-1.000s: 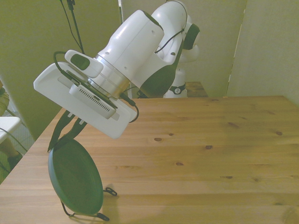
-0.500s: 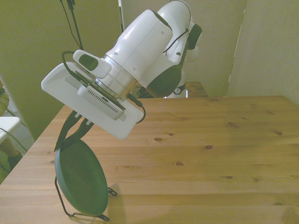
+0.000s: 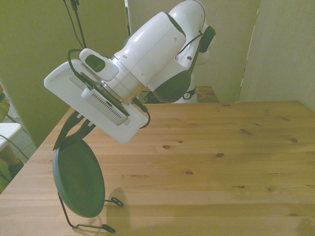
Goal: Load the plate
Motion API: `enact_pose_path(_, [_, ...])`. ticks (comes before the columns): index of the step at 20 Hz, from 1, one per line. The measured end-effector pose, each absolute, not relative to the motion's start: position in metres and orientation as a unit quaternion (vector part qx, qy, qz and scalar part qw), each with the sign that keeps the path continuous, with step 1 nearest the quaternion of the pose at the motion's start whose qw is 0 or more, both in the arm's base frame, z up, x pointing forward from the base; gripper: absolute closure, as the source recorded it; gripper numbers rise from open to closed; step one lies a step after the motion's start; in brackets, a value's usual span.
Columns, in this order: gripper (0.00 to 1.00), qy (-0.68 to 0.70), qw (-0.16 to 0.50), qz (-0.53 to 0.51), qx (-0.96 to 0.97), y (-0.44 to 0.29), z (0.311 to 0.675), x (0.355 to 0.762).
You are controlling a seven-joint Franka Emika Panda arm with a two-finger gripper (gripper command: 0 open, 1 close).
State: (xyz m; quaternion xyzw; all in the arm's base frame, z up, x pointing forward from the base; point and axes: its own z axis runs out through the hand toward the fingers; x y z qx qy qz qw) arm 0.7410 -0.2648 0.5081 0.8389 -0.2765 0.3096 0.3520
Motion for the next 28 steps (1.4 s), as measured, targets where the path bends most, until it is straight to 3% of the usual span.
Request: enact_pose_path(28, [1.0,-0.269,0.374,0.312,0.831,-0.266,0.474,0.763])
